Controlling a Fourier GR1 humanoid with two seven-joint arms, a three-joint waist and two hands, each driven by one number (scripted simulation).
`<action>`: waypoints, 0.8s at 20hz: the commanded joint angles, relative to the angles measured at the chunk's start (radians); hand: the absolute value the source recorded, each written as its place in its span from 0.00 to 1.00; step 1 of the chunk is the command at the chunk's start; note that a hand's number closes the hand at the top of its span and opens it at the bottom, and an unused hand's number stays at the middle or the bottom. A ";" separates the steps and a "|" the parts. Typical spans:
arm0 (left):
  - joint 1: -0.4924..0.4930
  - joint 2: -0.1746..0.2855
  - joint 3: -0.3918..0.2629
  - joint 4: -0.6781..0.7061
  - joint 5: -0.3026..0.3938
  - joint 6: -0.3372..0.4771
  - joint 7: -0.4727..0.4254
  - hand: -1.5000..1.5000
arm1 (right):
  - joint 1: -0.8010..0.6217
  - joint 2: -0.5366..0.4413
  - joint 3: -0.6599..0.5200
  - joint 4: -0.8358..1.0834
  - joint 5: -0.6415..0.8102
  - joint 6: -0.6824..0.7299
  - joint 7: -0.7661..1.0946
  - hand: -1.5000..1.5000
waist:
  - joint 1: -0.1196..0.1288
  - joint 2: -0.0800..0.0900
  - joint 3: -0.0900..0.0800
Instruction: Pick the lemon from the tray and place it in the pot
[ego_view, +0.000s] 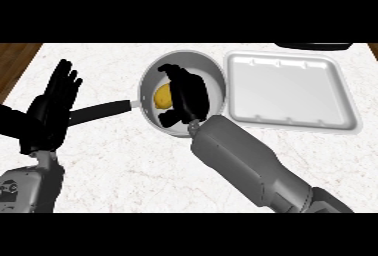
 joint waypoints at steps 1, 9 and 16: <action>-0.047 -0.023 -0.016 0.019 -0.022 0.029 0.004 0.50 | 0.056 0.000 0.026 0.024 -0.185 -0.003 -0.151 0.00 | 0.019 0.008 0.001; -0.035 -0.015 -0.005 0.004 -0.003 0.015 0.031 0.50 | 0.071 0.000 -0.181 -0.053 -0.494 -0.056 -0.484 0.00 | 0.000 0.001 0.002; 0.109 0.016 0.057 -0.048 0.039 -0.029 -0.028 0.50 | 0.086 -0.028 -0.346 -0.028 -0.603 0.104 -0.598 0.00 | -0.046 -0.016 0.000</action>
